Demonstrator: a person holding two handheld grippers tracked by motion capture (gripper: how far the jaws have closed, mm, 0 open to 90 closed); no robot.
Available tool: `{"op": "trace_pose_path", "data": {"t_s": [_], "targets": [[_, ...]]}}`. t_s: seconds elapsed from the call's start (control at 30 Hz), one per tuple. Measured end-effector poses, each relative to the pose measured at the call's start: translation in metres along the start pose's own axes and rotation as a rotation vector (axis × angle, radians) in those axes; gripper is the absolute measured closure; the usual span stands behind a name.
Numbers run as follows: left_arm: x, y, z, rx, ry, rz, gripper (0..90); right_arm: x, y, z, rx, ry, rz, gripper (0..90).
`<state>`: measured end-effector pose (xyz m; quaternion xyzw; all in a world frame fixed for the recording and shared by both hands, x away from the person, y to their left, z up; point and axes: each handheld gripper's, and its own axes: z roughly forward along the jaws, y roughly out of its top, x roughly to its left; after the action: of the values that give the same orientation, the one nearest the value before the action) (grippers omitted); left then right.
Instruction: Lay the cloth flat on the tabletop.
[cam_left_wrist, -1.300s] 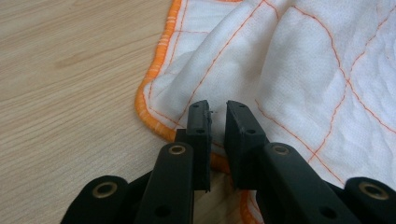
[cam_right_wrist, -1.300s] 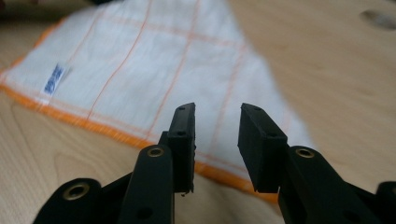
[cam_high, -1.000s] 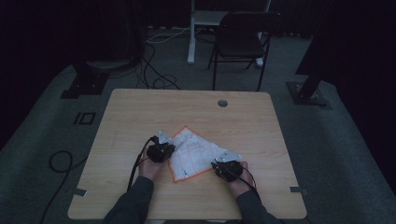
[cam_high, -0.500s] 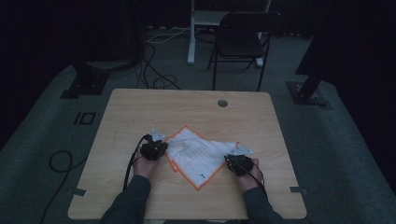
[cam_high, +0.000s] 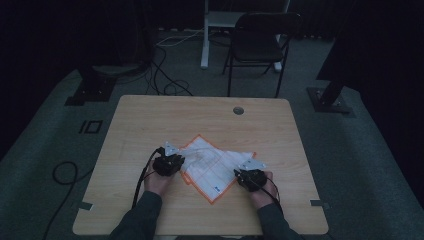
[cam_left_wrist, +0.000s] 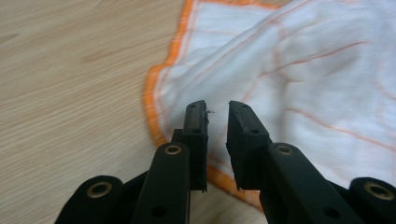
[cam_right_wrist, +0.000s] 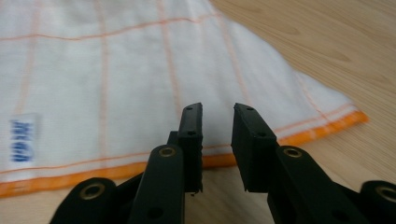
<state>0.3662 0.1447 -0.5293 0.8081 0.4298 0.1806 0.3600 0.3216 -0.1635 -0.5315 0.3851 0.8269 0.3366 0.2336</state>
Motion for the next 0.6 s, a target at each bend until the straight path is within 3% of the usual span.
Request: {"op": "trace_pose_path", "data": {"t_s": [0.2,0.43,0.6], "targets": [[-0.008,0.0,-0.002,-0.006,-0.015,0.009,78.0,0.01,0.002,-0.001,-0.011,0.035,-0.019,71.6],[-0.011,-0.007,0.006,0.023,-0.026,0.004,78.4,0.033,0.001,0.004,-0.004,0.125,-0.064,68.9],[-0.01,-0.008,0.006,0.021,-0.025,-0.002,80.3,0.035,0.001,0.008,0.012,0.138,-0.07,69.0]]}}
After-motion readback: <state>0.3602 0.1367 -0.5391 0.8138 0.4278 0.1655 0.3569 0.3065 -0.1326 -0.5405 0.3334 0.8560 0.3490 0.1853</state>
